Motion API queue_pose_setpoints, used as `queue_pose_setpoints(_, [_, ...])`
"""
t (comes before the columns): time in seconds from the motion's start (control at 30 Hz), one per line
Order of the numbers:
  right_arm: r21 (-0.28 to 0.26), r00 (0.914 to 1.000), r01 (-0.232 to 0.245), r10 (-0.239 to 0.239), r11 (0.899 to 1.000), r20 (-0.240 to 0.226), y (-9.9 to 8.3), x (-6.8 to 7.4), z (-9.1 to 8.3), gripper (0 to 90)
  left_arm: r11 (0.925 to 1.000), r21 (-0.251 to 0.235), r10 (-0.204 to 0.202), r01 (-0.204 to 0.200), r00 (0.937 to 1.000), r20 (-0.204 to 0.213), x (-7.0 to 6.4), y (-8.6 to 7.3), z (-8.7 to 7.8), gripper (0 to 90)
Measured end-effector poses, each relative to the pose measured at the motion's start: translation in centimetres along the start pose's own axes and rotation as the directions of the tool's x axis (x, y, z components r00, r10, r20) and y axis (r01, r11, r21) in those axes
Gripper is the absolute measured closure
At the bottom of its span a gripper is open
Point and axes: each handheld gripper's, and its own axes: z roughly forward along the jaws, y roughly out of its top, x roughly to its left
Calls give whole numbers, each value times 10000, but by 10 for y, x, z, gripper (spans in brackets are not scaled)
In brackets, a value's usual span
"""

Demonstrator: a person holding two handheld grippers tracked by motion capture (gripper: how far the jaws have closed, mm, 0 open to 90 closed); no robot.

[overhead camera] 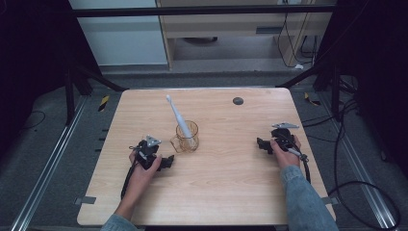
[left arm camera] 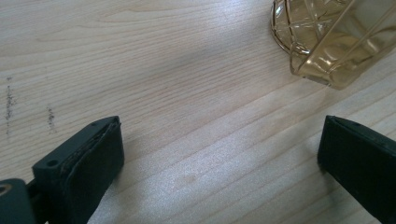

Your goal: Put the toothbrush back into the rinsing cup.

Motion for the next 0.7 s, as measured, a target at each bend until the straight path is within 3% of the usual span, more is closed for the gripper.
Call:
queue_pose_setpoints(0.2, [208,9999,30,-33,9998,141,1,1,2,78,10000,-1,-1,1,10000,-1,0,0,0,0])
queue_pose_setpoints(0.3, [344,9986,343,-357,9988,396,1,4,3,73,10000,2,2,-2,10000,1,0,0,0,0])
queue_pose_setpoints(0.5, [377,9987,421,-432,9984,282,1,6,3,63,10000,-2,-1,1,10000,-2,0,0,0,0])
queue_pose_setpoints(0.6, [442,9990,299,-313,9986,316,0,6,3,33,10000,-3,-4,4,10000,-1,0,0,0,0])
queue_pose_setpoints(0.7, [523,9971,-67,27,9986,756,0,9,4,3,10000,-1,-2,2,10000,-2,0,0,0,0])
